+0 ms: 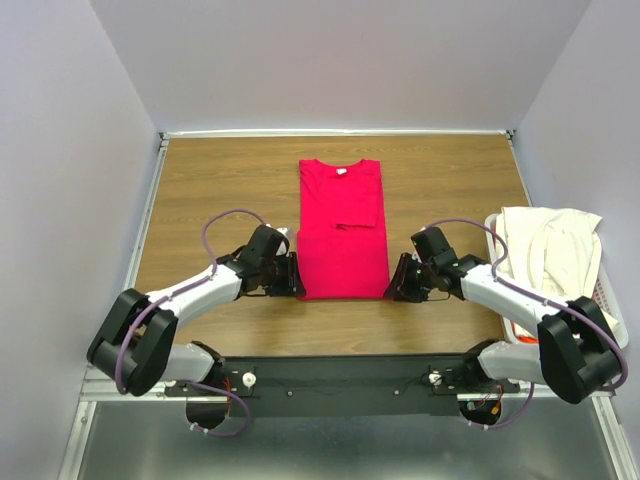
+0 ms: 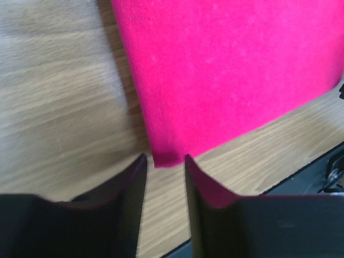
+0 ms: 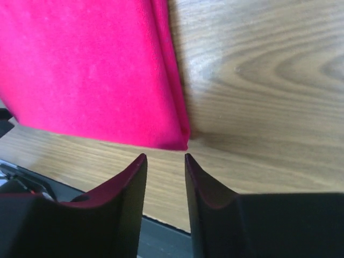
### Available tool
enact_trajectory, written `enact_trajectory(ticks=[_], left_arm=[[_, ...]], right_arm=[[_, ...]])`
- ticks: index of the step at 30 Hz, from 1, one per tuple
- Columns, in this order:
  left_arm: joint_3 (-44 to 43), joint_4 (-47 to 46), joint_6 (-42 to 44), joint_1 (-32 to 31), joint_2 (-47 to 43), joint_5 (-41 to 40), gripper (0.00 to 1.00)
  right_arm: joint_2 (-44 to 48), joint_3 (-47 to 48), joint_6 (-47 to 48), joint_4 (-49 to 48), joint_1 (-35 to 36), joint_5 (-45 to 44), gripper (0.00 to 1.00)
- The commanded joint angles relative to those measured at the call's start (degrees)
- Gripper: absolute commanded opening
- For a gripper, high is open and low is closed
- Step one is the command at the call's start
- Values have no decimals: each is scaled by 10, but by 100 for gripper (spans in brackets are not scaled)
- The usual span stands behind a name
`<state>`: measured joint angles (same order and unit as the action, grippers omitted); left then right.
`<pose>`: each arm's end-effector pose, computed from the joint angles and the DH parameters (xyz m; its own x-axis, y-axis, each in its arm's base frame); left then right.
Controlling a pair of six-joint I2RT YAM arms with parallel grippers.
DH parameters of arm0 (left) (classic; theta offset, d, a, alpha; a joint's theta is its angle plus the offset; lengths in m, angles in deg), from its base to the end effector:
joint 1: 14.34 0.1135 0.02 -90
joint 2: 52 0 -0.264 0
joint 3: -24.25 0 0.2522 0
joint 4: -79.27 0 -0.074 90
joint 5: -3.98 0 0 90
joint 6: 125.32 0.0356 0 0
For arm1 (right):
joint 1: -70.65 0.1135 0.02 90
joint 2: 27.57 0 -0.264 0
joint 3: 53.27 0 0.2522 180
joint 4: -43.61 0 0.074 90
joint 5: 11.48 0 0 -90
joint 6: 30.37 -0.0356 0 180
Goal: Fold and stack the t-shirts
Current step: Fold the tshirt
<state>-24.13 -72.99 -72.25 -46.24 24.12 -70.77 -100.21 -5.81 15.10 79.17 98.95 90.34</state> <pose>0.1999 -0.1355 0.1631 -0.9415 -0.0968 -0.3228 0.0884 0.8534 -0.5137 0.1926 0.1120 0.1632 -0.9348 0.2762 -0.2231 0.1450 0.8706 0.4702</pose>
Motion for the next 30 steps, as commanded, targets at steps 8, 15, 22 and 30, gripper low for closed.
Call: enact_trajectory(ticks=[8, 15, 22, 30], left_arm=[[19, 16, -55, -2, -47, 18, 49], [47, -28, -75, -2, -41, 31, 49], [59, -69, -88, -2, -31, 30, 48], [63, -98, -90, -2, -9, 22, 45]], right_arm=[[15, -6, -42, 18, 3, -19, 50], [2, -9, -44, 13, 3, -30, 50], [-17, -14, -50, -18, 3, -39, 49], [-34, -27, -62, -50, 3, -43, 47]])
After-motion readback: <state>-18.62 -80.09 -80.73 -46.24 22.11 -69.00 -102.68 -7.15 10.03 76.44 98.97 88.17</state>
